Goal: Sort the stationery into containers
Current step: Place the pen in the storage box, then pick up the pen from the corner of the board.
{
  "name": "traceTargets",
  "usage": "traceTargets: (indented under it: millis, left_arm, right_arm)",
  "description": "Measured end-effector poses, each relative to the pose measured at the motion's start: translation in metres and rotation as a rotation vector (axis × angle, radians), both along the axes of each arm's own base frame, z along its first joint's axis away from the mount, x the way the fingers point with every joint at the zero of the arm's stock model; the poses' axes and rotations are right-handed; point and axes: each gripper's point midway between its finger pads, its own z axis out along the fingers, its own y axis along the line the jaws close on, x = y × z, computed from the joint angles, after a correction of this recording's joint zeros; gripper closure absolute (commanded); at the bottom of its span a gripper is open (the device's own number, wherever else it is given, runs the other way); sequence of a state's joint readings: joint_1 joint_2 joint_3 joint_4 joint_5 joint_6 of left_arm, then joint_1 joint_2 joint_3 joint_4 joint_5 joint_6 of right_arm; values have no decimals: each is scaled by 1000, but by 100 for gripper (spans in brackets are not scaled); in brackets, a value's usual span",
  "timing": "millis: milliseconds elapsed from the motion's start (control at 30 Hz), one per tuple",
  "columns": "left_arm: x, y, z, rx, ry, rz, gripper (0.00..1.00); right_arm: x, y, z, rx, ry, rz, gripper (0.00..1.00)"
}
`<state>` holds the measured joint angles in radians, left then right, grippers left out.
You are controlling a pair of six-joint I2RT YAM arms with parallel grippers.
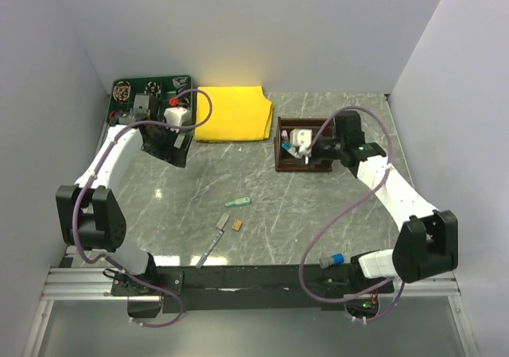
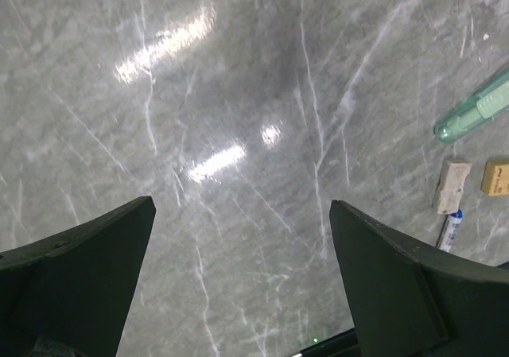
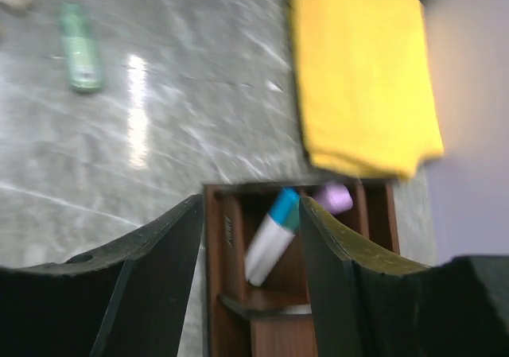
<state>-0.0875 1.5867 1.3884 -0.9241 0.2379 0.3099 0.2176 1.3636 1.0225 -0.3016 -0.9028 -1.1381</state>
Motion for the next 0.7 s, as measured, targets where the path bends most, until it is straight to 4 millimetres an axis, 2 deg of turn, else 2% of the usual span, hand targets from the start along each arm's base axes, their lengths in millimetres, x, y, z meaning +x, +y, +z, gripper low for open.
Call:
traceTargets:
  millis: [67, 233, 367, 433, 500, 633, 700]
  left_arm:
    - [-7, 2, 0, -1, 4, 13, 1]
    - [-23, 15, -3, 3, 7, 81, 1]
    - [-16, 48, -3, -28, 7, 201, 1]
    - [-11, 63, -9, -50, 17, 257, 1]
    - [-7, 69, -15, -72, 28, 295, 1]
    - [3, 64, -16, -116, 16, 322, 1]
    - [9, 61, -12, -137, -8, 329, 1]
  right_arm:
    - [-23, 18, 5, -39, -15, 93, 41]
    - [-82, 72, -7, -178, 0, 323, 41]
    - [-132, 127, -8, -274, 33, 528, 41]
    - [-145, 153, -9, -323, 47, 599, 44]
    - [-161, 182, -13, -391, 65, 673, 45]
    - [-199, 225, -54, -577, 107, 772, 48]
    - [-222, 234, -78, -661, 134, 818, 50]
